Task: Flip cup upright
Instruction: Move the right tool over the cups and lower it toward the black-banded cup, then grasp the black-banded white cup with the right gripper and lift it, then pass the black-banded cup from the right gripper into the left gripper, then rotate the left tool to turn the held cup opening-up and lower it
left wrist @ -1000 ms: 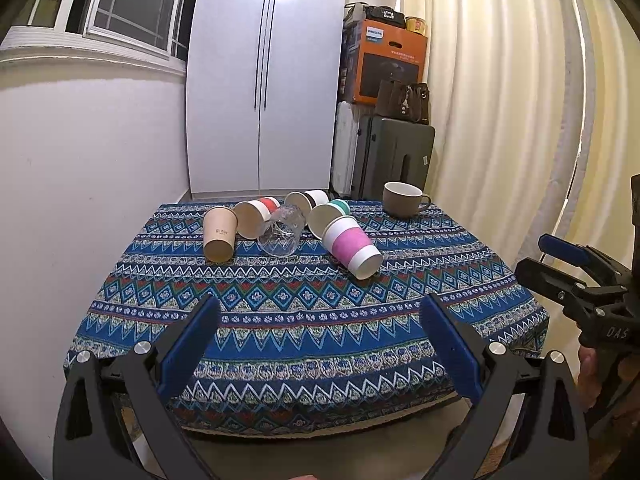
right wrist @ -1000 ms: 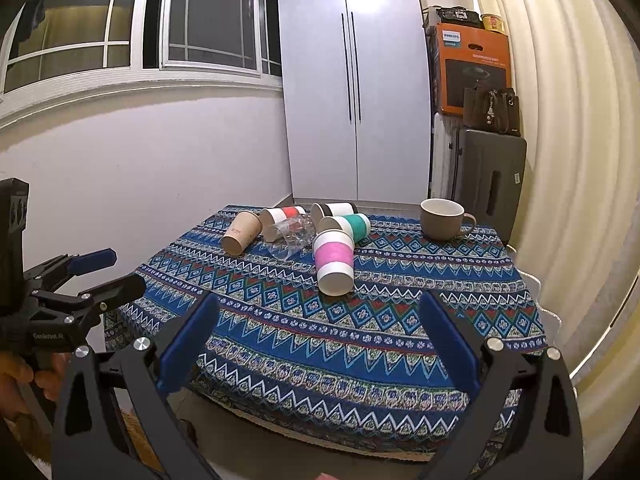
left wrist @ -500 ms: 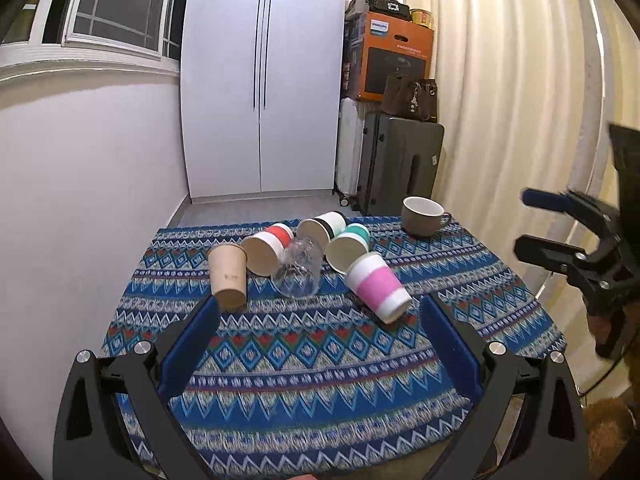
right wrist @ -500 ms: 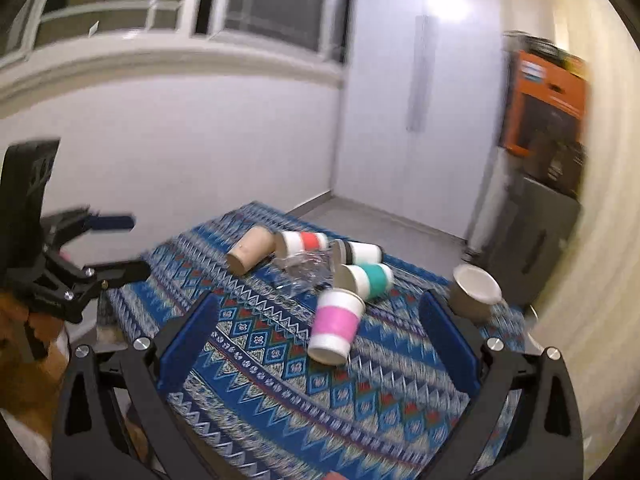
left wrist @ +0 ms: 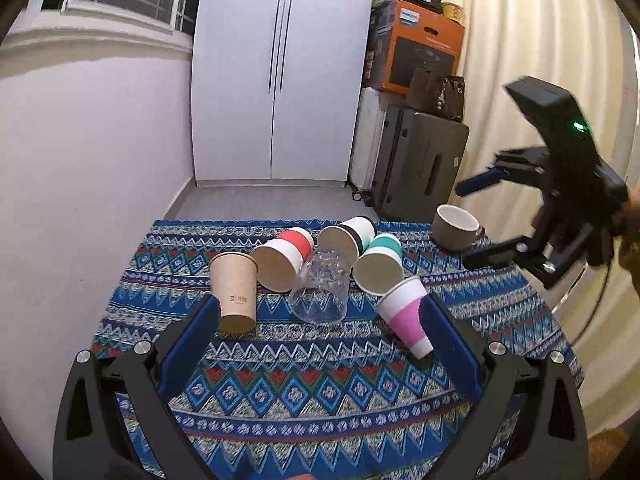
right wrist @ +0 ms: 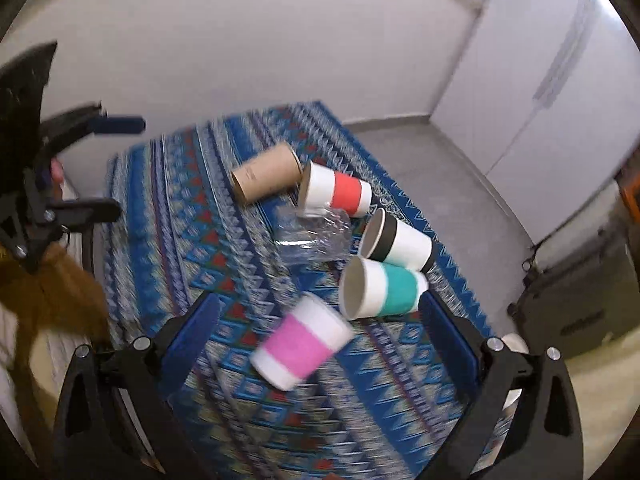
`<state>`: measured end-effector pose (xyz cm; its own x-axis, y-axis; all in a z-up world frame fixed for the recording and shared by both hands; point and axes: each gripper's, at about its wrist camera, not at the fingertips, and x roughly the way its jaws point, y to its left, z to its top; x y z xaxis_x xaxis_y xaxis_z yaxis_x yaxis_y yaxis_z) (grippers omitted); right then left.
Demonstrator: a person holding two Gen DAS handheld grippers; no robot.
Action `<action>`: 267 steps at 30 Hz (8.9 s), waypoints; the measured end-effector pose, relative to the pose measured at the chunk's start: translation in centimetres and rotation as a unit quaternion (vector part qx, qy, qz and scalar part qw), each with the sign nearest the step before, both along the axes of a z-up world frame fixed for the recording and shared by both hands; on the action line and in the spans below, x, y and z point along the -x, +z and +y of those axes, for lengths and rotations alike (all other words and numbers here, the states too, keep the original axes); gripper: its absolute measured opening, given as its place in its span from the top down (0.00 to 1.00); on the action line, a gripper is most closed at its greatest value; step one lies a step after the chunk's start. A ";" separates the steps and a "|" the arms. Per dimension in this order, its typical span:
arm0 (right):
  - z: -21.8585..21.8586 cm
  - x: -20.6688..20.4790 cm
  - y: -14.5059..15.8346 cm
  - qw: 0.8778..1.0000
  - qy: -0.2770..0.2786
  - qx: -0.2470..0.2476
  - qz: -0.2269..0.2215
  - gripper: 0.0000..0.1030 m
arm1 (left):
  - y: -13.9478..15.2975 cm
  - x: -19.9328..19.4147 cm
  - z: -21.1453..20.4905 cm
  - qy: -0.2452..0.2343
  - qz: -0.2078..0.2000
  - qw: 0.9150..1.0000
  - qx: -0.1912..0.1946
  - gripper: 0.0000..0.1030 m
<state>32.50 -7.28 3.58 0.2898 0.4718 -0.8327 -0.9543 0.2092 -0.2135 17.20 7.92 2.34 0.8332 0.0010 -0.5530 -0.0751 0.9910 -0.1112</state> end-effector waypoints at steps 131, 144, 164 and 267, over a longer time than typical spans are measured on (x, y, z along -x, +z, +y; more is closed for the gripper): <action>-0.5 4.1 -16.3 0.847 -0.233 0.114 0.464 0.26 | 2.1 3.5 9.0 0.033 -0.072 0.985 0.153 0.06; -6.2 7.8 -9.1 0.854 -0.227 -0.033 0.467 0.10 | 0.2 1.7 4.9 0.015 -0.014 0.995 0.098 0.06; -19.0 12.7 -4.0 0.882 -0.348 -0.274 0.161 0.08 | -4.6 2.4 -9.6 -0.077 0.153 0.985 -0.001 0.06; -20.6 12.2 -6.7 0.889 -0.356 -0.247 0.147 0.08 | -16.0 6.7 -15.1 0.067 -0.176 0.975 -0.115 0.16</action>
